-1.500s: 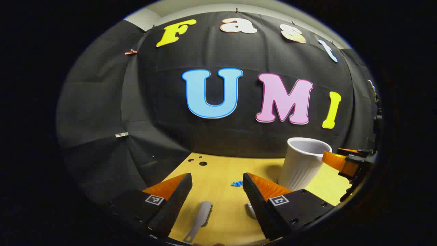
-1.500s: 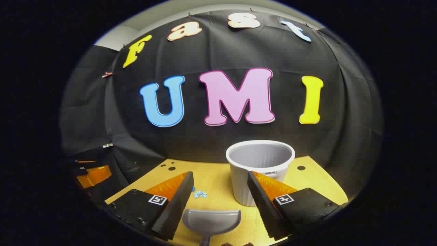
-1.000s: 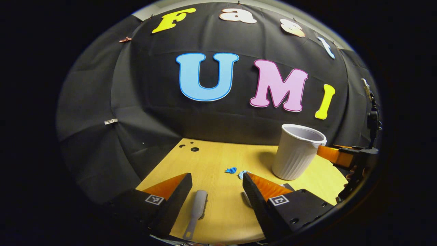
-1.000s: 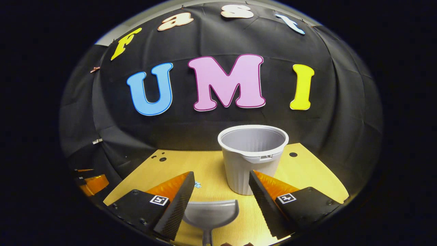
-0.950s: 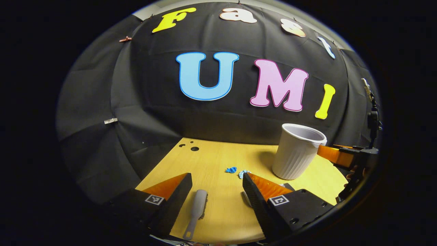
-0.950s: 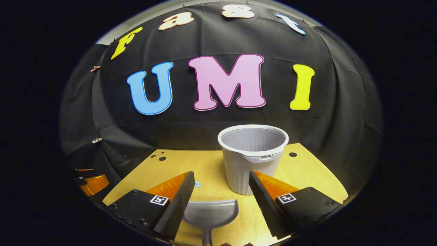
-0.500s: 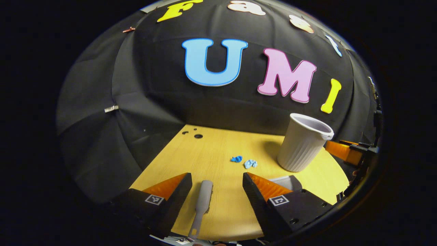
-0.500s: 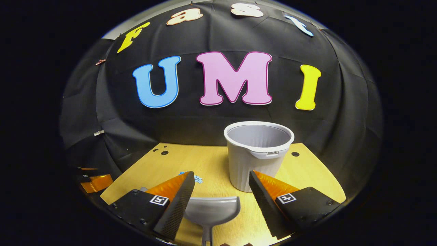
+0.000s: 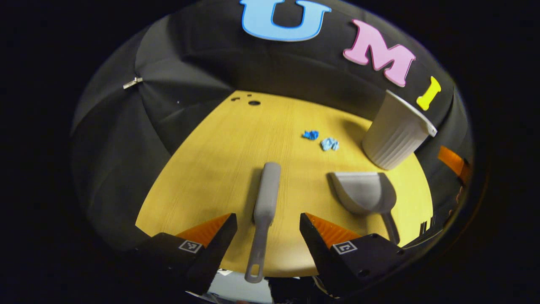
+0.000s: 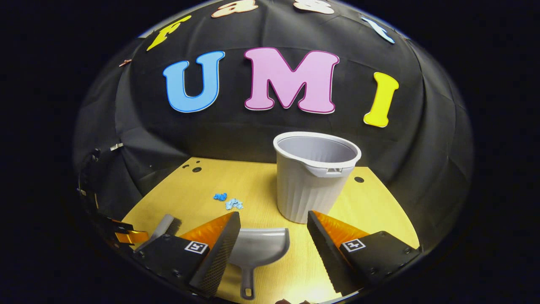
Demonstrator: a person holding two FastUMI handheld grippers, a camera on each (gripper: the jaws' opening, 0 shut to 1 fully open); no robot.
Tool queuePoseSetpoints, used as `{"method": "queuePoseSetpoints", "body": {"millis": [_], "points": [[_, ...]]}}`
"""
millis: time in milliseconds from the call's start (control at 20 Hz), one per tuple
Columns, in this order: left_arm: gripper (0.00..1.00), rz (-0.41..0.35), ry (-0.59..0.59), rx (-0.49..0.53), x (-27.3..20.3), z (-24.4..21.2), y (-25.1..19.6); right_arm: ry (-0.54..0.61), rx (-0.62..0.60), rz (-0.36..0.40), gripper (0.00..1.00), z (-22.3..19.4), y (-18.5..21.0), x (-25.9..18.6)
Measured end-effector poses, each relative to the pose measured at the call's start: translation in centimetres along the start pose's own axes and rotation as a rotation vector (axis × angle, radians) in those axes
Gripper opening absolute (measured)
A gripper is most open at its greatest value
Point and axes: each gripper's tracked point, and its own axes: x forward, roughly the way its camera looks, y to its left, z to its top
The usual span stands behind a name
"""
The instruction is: Pick up the small broom and dustpan from the desktop, sweep the trash into the dustpan with the broom, and then empty the trash into the garbage bin.
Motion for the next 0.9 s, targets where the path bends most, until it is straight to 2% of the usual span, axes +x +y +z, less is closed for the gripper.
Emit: {"method": "queuePoseSetpoints", "body": {"millis": [150, 250, 300, 400, 650, 850, 900], "points": [[0.96, -0.002, 0.087, 0.076, 2.2, -1.7, 0.8, 0.04, 0.007, 0.024, 0.99, -1.0, 0.8, -0.3], [0.96, 0.005, 0.141, 0.169, 3.3, -2.7, 1.3, 0.051, -0.008, 0.029, 0.99, -1.8, 1.2, -1.0], [1.0, 0.009, 0.161, 0.211, 3.7, -3.1, 1.5, 0.052, -0.02, 0.026, 0.99, -2.0, 1.1, -1.3], [0.96, -0.002, 0.195, 0.254, 4.6, -3.9, 1.3, 0.059, -0.027, 0.019, 0.98, -2.2, 1.1, -1.7], [0.94, 0.027, 0.29, 0.256, 5.8, -5.4, 2.0, 0.087, -0.069, -0.007, 0.98, -3.9, 1.2, -2.9], [0.91, 0.014, 0.35, 0.205, 6.9, -6.3, 2.2, 0.116, -0.05, -0.022, 0.98, -5.0, 1.3, -3.6], [0.82, 0.023, 0.344, 0.197, 7.3, -5.9, 2.5, 0.124, -0.038, -0.028, 0.98, -5.2, 1.4, -3.7]]}}
